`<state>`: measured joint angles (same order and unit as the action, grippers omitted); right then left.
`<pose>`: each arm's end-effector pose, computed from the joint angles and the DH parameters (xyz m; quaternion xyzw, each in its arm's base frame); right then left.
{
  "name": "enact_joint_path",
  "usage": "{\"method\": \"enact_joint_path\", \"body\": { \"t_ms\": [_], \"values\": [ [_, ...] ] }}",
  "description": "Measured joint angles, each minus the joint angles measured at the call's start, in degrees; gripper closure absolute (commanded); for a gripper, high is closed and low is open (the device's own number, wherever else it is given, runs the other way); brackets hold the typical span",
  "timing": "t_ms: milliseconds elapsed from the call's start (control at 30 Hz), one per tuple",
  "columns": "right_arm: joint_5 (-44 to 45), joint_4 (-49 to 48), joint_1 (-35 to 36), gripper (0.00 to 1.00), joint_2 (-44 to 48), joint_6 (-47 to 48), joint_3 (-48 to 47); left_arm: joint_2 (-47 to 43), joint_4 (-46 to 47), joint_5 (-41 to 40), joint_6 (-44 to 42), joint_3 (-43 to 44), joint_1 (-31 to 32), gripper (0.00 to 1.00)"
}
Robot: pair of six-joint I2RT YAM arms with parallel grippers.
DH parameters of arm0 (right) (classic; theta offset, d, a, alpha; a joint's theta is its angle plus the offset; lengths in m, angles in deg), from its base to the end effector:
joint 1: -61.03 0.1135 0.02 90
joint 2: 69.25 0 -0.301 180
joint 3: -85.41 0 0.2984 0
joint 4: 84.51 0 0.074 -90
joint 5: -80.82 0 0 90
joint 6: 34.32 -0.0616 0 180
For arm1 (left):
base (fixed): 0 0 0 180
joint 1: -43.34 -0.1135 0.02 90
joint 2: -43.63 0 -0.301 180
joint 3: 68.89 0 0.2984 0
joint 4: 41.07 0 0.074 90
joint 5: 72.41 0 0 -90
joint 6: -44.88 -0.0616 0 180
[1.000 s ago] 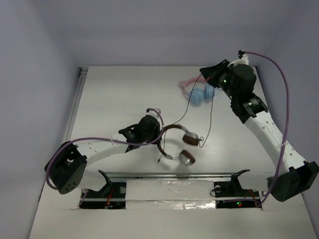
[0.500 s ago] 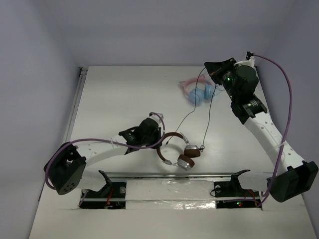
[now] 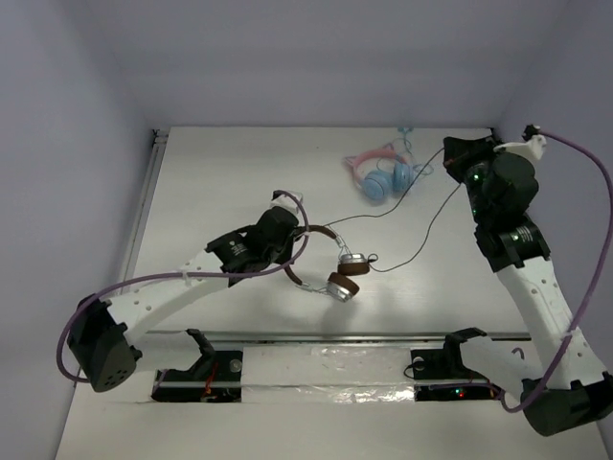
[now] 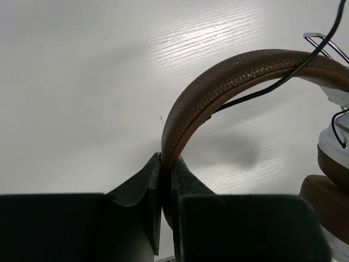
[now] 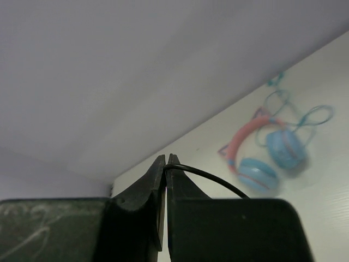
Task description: Wrap the headphones
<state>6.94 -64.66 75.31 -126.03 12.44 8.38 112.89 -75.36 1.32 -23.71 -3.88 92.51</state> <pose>0.2642 0.0496 0.4695 0.2708 0.6506 0.2514 0.6634 0.2191 -0.2272 0.2899 0.1543 0.8805 -0.1442 0.4244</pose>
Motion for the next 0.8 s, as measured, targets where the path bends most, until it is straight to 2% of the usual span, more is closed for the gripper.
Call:
{"method": "enact_joint_path", "body": {
  "t_ms": [100,233,367,567,633,667,700,800],
  "values": [
    [3.96,2.03,-1.38,0.93,-0.35,1.68,-1.9,-3.58,-2.8,1.75,-2.47,1.16,-1.99,1.0],
    [5.35,4.37,-1.57,0.88,-3.78,3.45,-1.2,-7.61,-5.95,8.96,-6.27,2.54,-10.51,1.0],
    [3.17,7.65,-1.57,0.89,-5.68,5.01,4.92,-8.2,-7.87,16.04,-9.22,6.97,-19.23,1.0],
    [-4.61,12.07,-1.57,0.91,-6.05,7.43,11.61,-8.02,-6.84,28.22,-10.43,14.23,-23.34,1.0],
    [-8.7,12.28,-1.57,0.81,-5.03,7.74,14.27,-7.52,-5.84,31.32,-10.29,15.91,-23.85,1.0],
    [-11.37,12.31,-1.57,0.74,-4.44,7.74,15.85,-7.13,-5.38,32.76,-10.12,16.74,-24.11,1.0],
    [-13.94,12.33,-1.57,0.59,-3.93,7.74,17.25,-6.64,-5.03,33.99,-9.92,17.42,-24.46,1.0],
    [-19.89,13.18,-1.57,0.42,-3.45,8.07,19.45,-4.98,-4.15,37.2,-9.14,19.19,-25.18,1.0]
  ]
}}
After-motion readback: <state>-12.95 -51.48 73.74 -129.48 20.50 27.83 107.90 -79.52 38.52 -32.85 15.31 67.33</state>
